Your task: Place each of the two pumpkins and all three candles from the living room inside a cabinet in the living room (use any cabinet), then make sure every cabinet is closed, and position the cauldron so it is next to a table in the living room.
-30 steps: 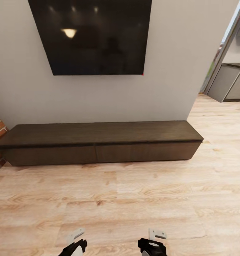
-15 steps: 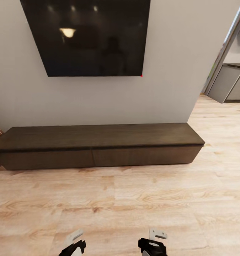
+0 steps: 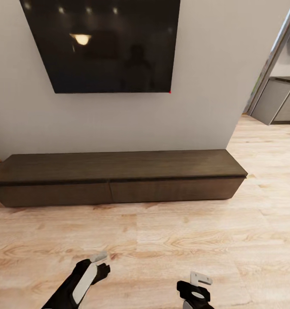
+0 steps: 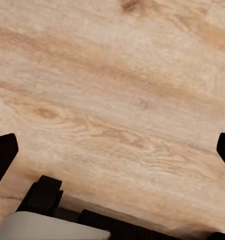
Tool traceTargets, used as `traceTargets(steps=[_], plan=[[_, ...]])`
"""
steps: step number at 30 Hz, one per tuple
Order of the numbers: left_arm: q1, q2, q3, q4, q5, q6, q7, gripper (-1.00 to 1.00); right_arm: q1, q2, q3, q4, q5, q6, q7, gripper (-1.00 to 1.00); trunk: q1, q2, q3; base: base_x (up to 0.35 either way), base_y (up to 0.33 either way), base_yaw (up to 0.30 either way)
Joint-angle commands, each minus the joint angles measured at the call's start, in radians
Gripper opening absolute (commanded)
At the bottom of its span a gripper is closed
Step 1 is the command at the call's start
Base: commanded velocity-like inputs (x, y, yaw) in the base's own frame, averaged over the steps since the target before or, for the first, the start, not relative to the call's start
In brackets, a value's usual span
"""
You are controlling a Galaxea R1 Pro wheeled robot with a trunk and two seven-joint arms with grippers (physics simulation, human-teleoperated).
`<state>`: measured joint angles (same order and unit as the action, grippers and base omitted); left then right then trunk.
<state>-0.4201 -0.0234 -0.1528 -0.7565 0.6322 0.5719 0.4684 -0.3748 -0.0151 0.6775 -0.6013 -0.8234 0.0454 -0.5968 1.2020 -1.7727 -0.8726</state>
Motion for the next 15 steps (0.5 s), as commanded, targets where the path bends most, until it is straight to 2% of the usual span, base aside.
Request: traceTargets(steps=[1, 5, 7, 8, 10, 13, 15], plan=[[0.000, 0.009, 0.022, -0.071, 0.012, 0.081, 0.011, 1.00, -0.001, -0.012, 0.007, -0.002, -0.005, -0.007, 0.015, 1.00, 0.000, 0.000, -0.001, 0.000, 0.000, 0.000], [0.000, 0.020, 0.174, -0.270, 0.015, 0.340, 0.011, 1.00, -0.001, -0.036, 0.003, 0.001, -0.009, -0.030, 0.110, 1.00, 0.000, 0.000, -0.001, 0.000, 0.000, 0.000], [0.000, 0.021, 0.238, -0.358, 0.017, 0.415, 0.010, 1.00, -0.001, -0.040, 0.002, 0.002, -0.009, -0.033, 0.136, 1.00, 0.008, -0.014, -0.007, 0.000, 0.000, 0.000], [0.000, 0.021, 0.257, -0.398, 0.018, 0.435, 0.009, 1.00, -0.001, -0.041, 0.002, 0.003, -0.009, -0.034, 0.143, 1.00, 0.011, -0.021, -0.010, 0.000, 0.000, 0.000], [0.000, 0.021, 0.278, -0.450, 0.020, 0.458, 0.009, 1.00, -0.001, -0.043, 0.001, 0.004, -0.009, -0.036, 0.163, 1.00, 0.019, -0.035, -0.017, 0.000, 0.000, 0.000], [0.000, 0.018, 0.283, -0.464, 0.020, 0.467, 0.009, 1.00, -0.001, -0.043, 0.000, 0.004, -0.010, -0.056, 0.209, 1.00, 0.031, -0.056, -0.026, 0.000, 0.000, 0.000], [0.000, 0.016, 0.285, -0.468, 0.021, 0.470, 0.009, 1.00, -0.001, -0.052, -0.004, 0.004, -0.010, -0.078, 0.270, 1.00, 0.038, -0.070, -0.032, 0.000, 0.000, 0.000]])
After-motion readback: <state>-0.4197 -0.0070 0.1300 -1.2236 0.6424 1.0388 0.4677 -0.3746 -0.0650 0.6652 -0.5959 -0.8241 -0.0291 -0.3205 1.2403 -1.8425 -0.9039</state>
